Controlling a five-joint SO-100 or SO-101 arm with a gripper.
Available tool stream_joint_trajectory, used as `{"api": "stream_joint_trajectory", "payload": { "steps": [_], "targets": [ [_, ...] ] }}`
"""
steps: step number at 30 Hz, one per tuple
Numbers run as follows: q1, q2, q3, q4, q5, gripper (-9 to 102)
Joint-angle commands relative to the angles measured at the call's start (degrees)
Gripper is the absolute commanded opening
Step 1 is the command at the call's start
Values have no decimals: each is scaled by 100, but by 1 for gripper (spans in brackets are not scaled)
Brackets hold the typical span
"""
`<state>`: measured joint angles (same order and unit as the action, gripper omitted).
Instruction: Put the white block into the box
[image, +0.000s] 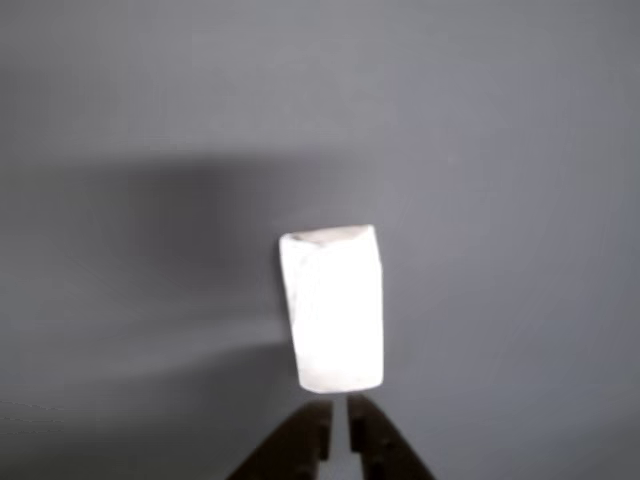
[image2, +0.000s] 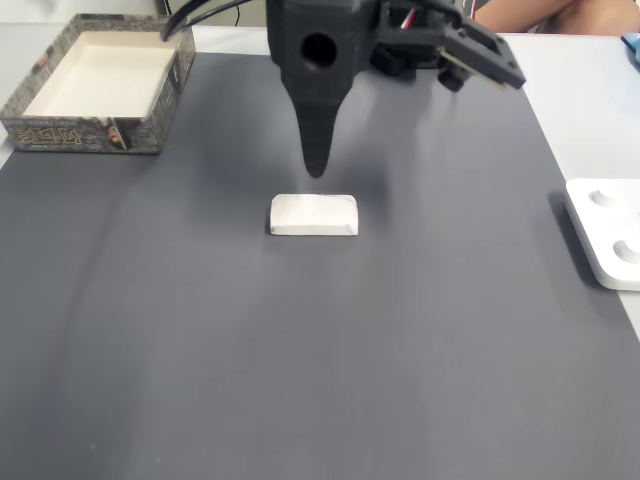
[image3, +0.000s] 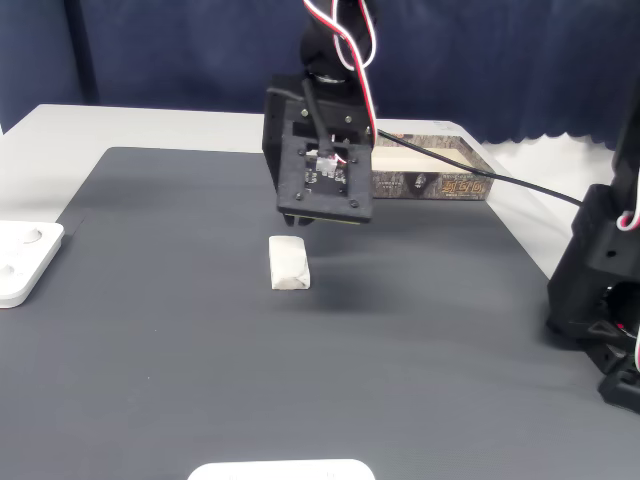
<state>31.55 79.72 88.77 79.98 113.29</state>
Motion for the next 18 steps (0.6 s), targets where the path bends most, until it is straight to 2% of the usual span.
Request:
{"api": "stream_joint_trajectory", "payload": {
  "steps": [1, 12, 18],
  "targets": [
    [105, 167, -483, 44, 105, -1],
    [44, -141, -668, 44, 79, 3],
    [-44, -308, -853, 44, 62, 16]
  ]
}}
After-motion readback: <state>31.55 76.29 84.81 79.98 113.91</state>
